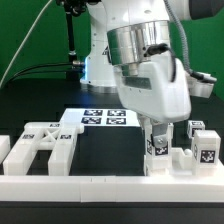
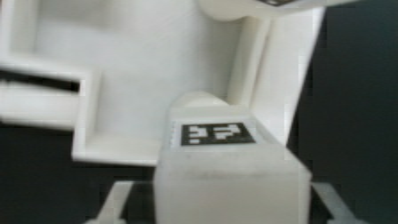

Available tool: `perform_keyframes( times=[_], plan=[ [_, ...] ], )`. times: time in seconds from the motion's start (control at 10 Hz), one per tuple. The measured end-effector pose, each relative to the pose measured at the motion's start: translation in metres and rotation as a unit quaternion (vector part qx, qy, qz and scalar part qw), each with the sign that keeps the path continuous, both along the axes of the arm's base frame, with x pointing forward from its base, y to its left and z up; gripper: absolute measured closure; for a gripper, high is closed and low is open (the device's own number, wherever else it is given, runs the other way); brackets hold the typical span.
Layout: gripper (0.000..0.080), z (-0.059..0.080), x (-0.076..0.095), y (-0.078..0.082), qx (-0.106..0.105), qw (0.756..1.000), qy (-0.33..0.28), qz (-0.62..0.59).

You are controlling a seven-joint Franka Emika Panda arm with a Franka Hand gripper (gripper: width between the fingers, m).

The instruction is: Assemble chair

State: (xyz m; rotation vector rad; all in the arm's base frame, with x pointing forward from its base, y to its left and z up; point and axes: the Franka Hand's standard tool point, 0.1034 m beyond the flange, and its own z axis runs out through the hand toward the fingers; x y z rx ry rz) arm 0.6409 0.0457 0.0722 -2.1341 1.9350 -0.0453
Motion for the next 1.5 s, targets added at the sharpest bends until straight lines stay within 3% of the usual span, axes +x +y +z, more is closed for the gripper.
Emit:
perform_keyframes(
  times=[0.3, 0.4, 0.5, 0.7, 1.0, 1.2, 1.3, 1.4, 1.5],
  plan=[
    [0.0505, 0.000, -0.001, 0.004, -0.005, 1.000, -0.003, 0.025],
    [0.0284, 0.001, 0.000, 0.008, -0.022, 0.995, -0.008, 0.100],
    [0.0188, 0.002, 0.005, 0.009, -0.049, 0.968, -0.029, 0.243],
    [0.0158, -0.002, 0.001, 0.016, -0.063, 0.931, -0.041, 0.357],
    [0.0151, -0.002, 0.002, 0.013, -0.085, 0.882, -0.058, 0.460],
    [0.0151, -0.004, 0.000, 0.003, -0.110, 0.785, -0.062, 0.607],
    [0.0151, -0.003, 0.001, -0.008, -0.114, 0.766, -0.068, 0.628],
    [0.0151, -0.004, 0.001, -0.009, -0.111, 0.786, -0.064, 0.605],
    [0.0271, -0.004, 0.001, -0.008, -0.111, 0.784, -0.064, 0.607]
  ],
)
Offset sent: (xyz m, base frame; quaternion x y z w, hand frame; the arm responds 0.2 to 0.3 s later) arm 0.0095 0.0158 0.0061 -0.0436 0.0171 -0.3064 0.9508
